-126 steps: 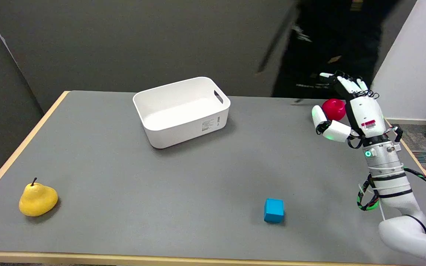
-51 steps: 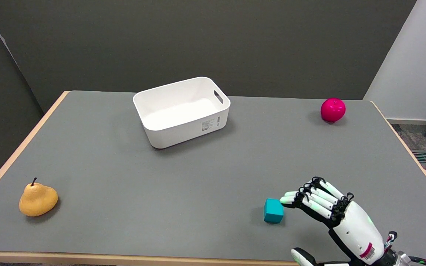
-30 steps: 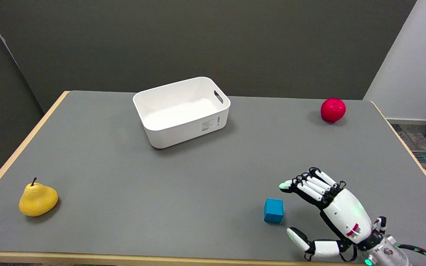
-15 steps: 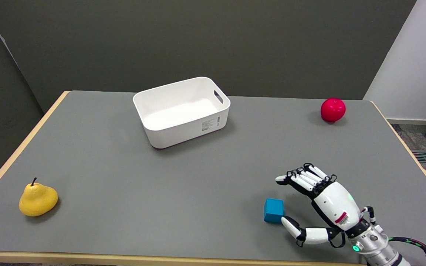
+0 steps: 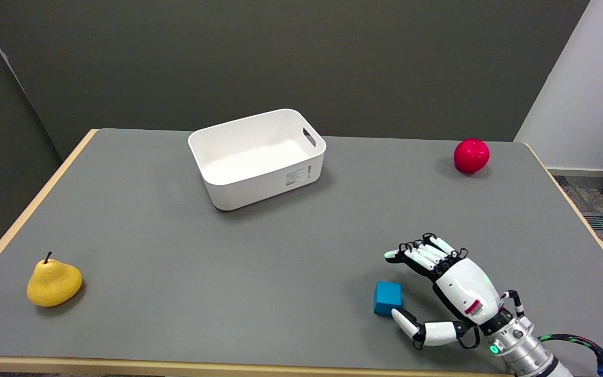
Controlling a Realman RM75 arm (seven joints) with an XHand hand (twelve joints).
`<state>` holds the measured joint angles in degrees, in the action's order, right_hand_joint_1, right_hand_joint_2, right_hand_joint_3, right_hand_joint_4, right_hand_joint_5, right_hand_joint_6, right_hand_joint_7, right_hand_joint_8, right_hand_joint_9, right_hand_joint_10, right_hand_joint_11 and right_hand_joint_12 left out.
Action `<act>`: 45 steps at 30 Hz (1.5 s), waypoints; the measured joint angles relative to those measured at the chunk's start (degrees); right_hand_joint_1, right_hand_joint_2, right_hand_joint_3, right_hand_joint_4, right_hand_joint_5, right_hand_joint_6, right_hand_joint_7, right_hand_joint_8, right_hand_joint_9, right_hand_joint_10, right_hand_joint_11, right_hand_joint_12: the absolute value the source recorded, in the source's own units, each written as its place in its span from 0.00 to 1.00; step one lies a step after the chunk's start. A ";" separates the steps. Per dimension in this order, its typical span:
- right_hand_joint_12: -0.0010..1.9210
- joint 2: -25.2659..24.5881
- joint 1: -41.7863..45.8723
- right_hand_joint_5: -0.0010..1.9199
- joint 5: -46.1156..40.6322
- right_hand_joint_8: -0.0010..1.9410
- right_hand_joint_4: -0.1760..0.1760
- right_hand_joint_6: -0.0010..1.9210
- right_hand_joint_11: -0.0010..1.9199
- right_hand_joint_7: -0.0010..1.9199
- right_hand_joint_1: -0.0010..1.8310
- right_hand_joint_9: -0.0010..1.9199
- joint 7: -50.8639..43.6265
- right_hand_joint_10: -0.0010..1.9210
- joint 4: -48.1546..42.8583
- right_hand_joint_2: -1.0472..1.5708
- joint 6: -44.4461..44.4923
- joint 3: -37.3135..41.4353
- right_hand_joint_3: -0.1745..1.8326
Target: Pick up the cube.
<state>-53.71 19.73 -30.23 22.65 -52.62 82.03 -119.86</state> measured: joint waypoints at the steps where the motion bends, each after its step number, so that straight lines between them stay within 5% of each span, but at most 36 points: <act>1: 0.72 -0.06 0.02 0.20 0.04 0.30 0.57 0.37 0.10 0.27 0.27 0.24 -0.01 0.54 -0.05 0.64 -0.11 0.00 0.53; 36: 0.73 -0.59 -0.62 0.22 1.36 0.31 0.54 0.44 0.11 0.27 0.30 0.24 0.09 0.55 -1.39 0.64 -3.31 -0.34 0.53; 42: 0.73 -0.60 -0.76 0.26 1.65 0.32 0.52 0.56 0.12 0.29 0.36 0.24 0.10 0.56 -1.65 0.65 -3.82 -0.39 0.52; 44: 0.74 -0.59 -0.81 0.28 1.69 0.34 0.56 0.61 0.12 0.30 0.40 0.25 0.08 0.56 -1.81 0.65 -3.97 -0.39 0.54; 45: 0.74 -0.58 -0.82 0.31 1.70 0.37 0.65 0.67 0.12 0.31 0.43 0.26 0.06 0.57 -1.88 0.71 -4.01 -0.38 0.46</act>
<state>-54.29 18.91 -28.54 22.71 -54.49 78.03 -120.24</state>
